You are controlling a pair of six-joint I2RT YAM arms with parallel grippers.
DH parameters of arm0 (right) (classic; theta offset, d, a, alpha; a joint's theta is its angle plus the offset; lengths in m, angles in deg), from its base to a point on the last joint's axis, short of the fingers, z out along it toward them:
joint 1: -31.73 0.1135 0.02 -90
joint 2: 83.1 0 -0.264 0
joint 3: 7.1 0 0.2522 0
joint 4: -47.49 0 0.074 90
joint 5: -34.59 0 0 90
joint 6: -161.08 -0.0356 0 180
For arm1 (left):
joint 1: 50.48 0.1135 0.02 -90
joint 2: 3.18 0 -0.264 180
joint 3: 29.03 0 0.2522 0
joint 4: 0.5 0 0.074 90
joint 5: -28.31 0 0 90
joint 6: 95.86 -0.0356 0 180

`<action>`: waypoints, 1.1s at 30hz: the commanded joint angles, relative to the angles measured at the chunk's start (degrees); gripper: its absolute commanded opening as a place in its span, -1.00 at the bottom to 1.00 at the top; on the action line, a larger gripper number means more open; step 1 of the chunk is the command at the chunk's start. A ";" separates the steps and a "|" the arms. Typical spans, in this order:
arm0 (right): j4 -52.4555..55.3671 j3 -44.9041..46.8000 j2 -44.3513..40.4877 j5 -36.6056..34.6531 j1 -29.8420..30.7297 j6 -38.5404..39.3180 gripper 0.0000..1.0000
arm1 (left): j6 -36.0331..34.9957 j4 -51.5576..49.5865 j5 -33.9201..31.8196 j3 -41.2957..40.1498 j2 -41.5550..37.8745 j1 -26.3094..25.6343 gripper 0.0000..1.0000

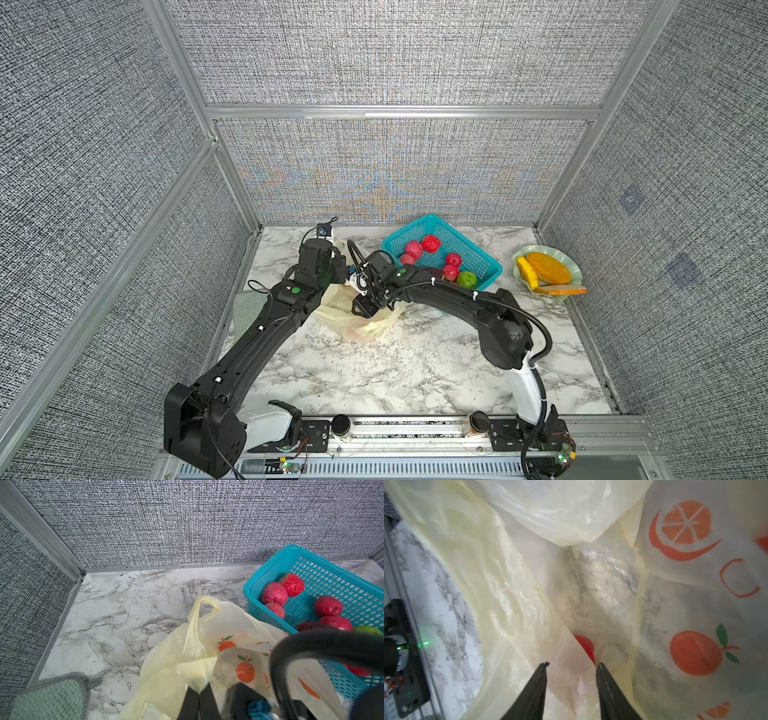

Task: Untie the knot of a plastic bag & take out the apple
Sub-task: Adjust the plastic bag at the center of the board.

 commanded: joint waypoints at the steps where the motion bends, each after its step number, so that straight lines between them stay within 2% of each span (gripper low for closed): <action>1: 2.33 -0.63 1.48 -2.43 0.03 -0.53 -0.10 | -0.22 1.58 0.39 -0.19 0.04 0.06 -1.00; 8: 1.82 3.60 -2.40 2.45 0.30 0.99 0.55 | -0.34 1.21 0.04 -0.02 0.35 0.04 -1.00; 17: 5.73 4.71 -3.14 7.79 1.56 3.01 0.62 | -0.11 1.41 -0.04 -0.72 0.15 0.03 -1.00; 23: 8.13 5.07 -3.29 8.41 3.43 4.64 0.66 | -0.28 1.40 -0.49 -0.59 0.03 0.02 -1.00; 33: 10.05 2.96 1.11 3.10 6.51 4.58 0.66 | -0.08 1.68 -0.39 -1.11 0.17 0.04 -1.00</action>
